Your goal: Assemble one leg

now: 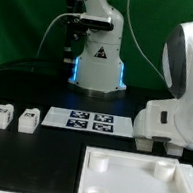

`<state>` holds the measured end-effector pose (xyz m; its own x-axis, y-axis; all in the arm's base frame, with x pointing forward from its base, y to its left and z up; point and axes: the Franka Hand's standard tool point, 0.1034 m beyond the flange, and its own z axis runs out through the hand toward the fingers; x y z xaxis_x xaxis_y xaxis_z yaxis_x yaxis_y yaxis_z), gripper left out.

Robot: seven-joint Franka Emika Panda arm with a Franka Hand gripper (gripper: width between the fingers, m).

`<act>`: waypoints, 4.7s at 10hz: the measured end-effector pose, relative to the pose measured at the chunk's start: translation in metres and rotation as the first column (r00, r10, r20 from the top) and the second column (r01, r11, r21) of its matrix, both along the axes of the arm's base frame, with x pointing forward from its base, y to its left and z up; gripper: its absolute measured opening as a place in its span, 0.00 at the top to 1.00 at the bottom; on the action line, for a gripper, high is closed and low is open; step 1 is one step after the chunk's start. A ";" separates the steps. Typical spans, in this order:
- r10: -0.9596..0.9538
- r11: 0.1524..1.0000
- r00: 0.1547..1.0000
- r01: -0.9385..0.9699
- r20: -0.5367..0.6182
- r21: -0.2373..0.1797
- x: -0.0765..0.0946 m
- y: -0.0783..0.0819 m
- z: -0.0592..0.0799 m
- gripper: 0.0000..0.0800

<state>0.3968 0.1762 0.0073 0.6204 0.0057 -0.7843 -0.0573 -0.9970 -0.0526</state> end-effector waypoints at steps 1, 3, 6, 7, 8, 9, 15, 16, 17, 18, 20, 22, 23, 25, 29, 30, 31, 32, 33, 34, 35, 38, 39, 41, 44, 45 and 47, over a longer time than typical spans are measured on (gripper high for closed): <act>0.000 1.000 1.000 0.000 0.001 0.000 0.000 0.000 0.000 0.22; 0.000 1.000 1.000 0.000 0.000 0.000 0.000 0.000 0.000 0.43; 0.000 1.000 1.000 0.000 0.000 0.000 0.000 0.000 0.000 0.64; 0.000 1.000 1.000 0.000 0.000 0.000 0.000 0.000 0.000 0.64; 0.000 1.000 1.000 0.000 0.000 0.000 0.000 0.000 0.000 0.64; 0.000 1.000 1.000 0.000 0.000 0.000 0.000 0.000 0.000 0.64; 0.023 0.998 0.997 -0.027 0.077 0.051 0.042 -0.017 0.044 0.63; 0.014 0.998 0.986 -0.024 0.169 0.058 0.058 -0.022 0.061 0.63; 0.008 0.998 0.959 -0.024 0.284 0.054 0.067 -0.026 0.082 0.63; 0.009 0.998 0.934 -0.029 0.356 0.051 0.065 -0.026 0.091 0.63; -0.009 0.999 0.861 -0.017 0.509 0.046 0.068 -0.026 0.085 0.63; -0.006 0.998 0.731 -0.037 0.682 0.049 0.078 -0.031 0.089 0.63; 0.005 0.997 0.680 -0.060 0.733 0.049 0.101 -0.046 0.103 0.63; 0.007 0.997 0.450 -0.076 0.893 0.031 0.163 -0.059 0.135 0.63; -0.033 0.998 0.057 -0.050 0.998 0.036 0.189 -0.060 0.149 0.63; -0.031 0.998 0.073 -0.051 0.997 0.035 0.186 -0.060 0.144 0.63; -0.031 0.998 0.069 -0.052 0.997 0.034 0.187 -0.060 0.146 0.63; -0.030 0.998 0.069 -0.053 0.997 0.034 0.187 -0.060 0.145 0.63; -0.025 0.998 0.069 -0.060 0.997 0.029 0.191 -0.059 0.143 0.63; -0.016 0.997 0.064 -0.068 0.998 0.020 0.202 -0.056 0.140 0.63; 0.001 0.997 0.071 -0.082 0.998 0.005 0.221 -0.054 0.139 0.63; 0.016 0.997 0.069 -0.081 0.997 -0.010 0.242 -0.061 0.106 0.63; 0.018 0.997 0.077 -0.077 0.997 -0.012 0.240 -0.064 0.097 0.63; 0.019 0.997 0.088 -0.076 0.996 -0.012 0.237 -0.065 0.091 0.63; 0.020 0.996 0.100 -0.088 0.995 -0.011 0.228 -0.059 0.087 0.63; 0.021 0.996 0.100 -0.090 0.995 -0.011 0.225 -0.057 0.085 0.63; 0.021 0.996 0.081 -0.086 0.996 -0.014 0.225 -0.059 0.084 0.63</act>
Offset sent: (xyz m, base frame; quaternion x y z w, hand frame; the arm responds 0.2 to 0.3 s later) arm 0.0000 0.0000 0.0000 0.0000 0.0000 0.0000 1.0000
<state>0.6222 0.1169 0.0913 0.8285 0.0853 0.5534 0.1338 -0.9899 -0.0477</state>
